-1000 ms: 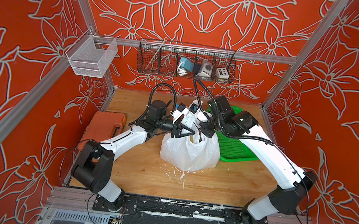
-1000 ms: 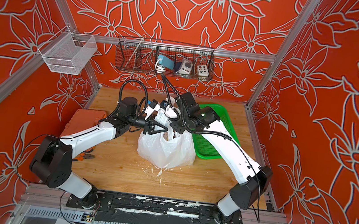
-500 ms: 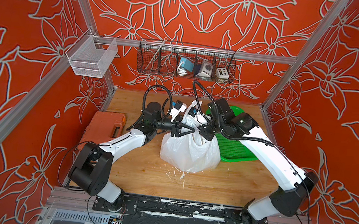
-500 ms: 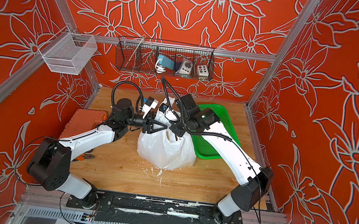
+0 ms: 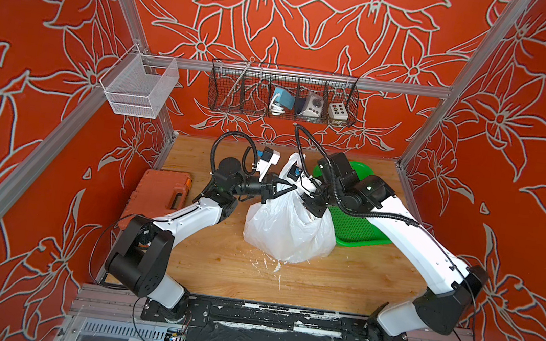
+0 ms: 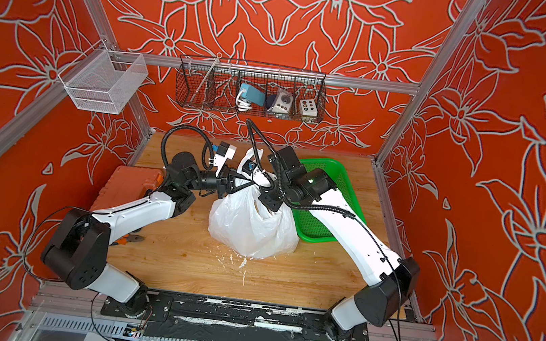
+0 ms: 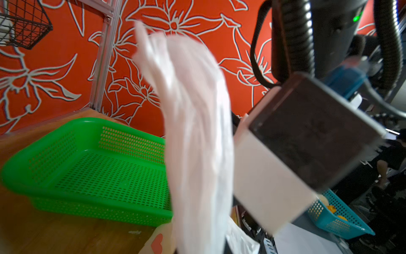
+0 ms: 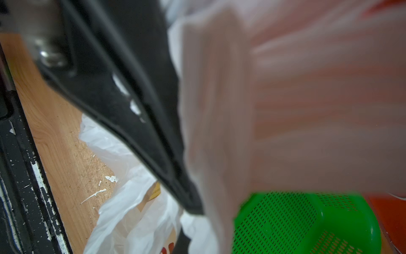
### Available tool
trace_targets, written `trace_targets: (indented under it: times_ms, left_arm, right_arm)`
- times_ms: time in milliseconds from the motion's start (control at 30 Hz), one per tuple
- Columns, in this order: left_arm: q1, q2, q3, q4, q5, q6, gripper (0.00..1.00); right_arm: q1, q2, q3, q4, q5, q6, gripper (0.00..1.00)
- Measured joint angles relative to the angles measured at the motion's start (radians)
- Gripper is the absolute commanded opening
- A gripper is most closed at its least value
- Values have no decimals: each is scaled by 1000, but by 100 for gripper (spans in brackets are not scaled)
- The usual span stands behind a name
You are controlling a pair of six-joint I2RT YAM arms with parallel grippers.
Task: Place the pears into plastic bags & tie knots
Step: Tie the plastic bag at the center of the board.
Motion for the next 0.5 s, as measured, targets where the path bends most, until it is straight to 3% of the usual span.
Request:
trace_targets:
  times_ms: [67, 300, 500]
  left_arm:
    - [0, 0, -1, 0, -2, 0, 0]
    - [0, 0, -23, 9, -4, 0, 0]
    - [0, 0, -26, 10, 0, 0, 0]
  right_arm:
    - [-12, -46, -40, 30, -5, 23, 47]
    - [-102, -269, -246, 163, -88, 114, 52]
    - [-112, -256, -325, 241, -154, 169, 53]
